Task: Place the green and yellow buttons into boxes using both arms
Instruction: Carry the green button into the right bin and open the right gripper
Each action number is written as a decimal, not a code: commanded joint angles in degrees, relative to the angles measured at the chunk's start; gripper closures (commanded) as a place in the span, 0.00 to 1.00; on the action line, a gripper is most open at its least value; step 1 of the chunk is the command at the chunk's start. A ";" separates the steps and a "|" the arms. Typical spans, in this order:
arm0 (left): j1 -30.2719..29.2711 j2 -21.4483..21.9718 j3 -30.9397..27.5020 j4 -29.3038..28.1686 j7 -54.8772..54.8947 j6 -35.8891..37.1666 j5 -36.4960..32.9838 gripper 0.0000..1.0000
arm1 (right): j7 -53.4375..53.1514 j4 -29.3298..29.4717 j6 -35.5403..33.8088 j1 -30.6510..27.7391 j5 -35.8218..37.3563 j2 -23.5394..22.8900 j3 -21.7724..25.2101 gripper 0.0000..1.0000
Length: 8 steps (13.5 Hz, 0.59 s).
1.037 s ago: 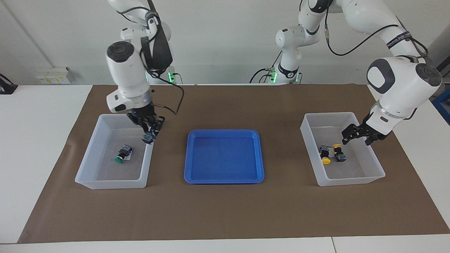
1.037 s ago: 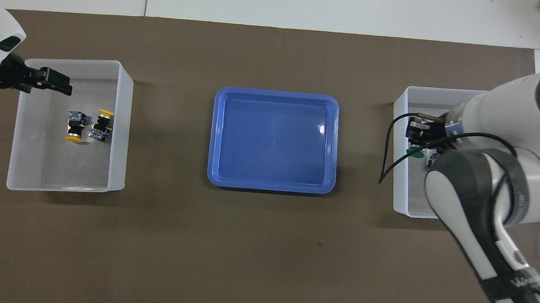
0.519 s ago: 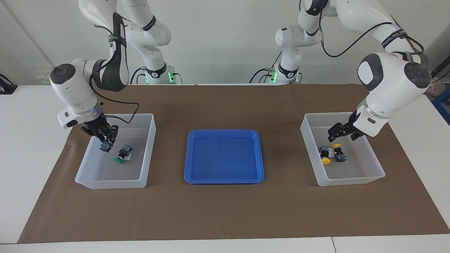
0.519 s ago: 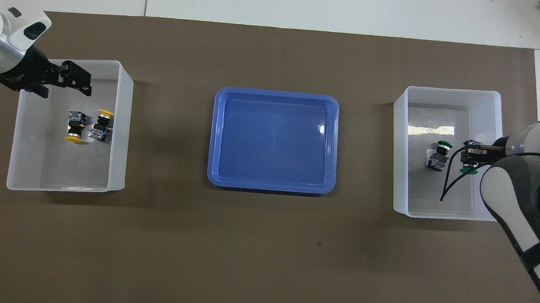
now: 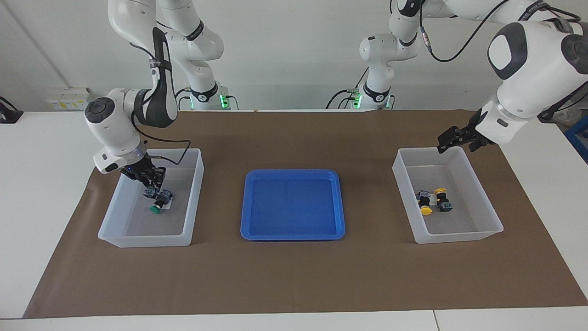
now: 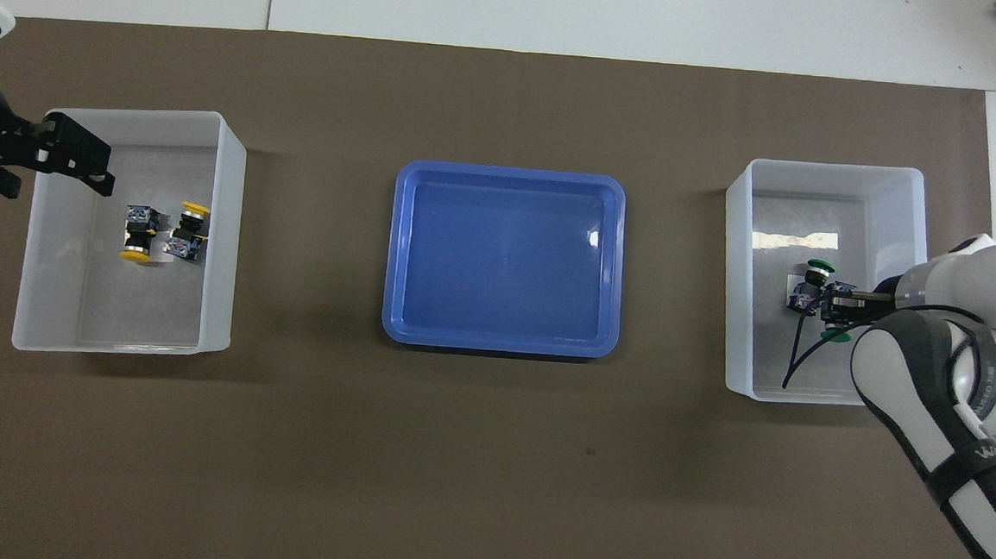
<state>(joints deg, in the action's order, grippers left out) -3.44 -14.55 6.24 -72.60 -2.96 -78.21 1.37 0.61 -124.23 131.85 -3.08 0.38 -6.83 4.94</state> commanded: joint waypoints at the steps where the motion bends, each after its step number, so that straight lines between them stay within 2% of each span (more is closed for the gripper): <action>1: 0.27 8.02 -0.08 -9.96 0.41 -0.09 -0.93 0.00 | 0.18 0.91 0.69 0.97 -1.26 1.30 -0.37 0.00; 3: 0.28 13.12 -0.08 -21.47 1.55 -10.24 -0.84 0.00 | -0.17 4.69 -1.59 1.41 -1.17 1.82 -0.55 0.00; 4: 0.10 14.54 -0.08 -25.01 1.65 -13.16 -0.84 0.00 | -0.09 5.92 -2.47 1.41 -1.09 2.35 -0.64 0.00; 5: -0.25 15.51 -0.08 -27.57 1.73 -16.50 -0.84 0.00 | -0.08 7.50 -4.30 1.41 -0.74 3.31 -0.64 0.00; 8: -0.43 15.34 -0.08 -28.90 2.34 -22.75 -0.84 0.00 | -0.08 13.99 -13.52 1.41 -0.30 5.60 -0.64 0.00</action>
<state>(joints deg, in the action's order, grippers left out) -3.52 -1.83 6.19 -97.58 -2.05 -96.55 1.29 0.50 -113.91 123.65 -1.39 0.35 -2.81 4.57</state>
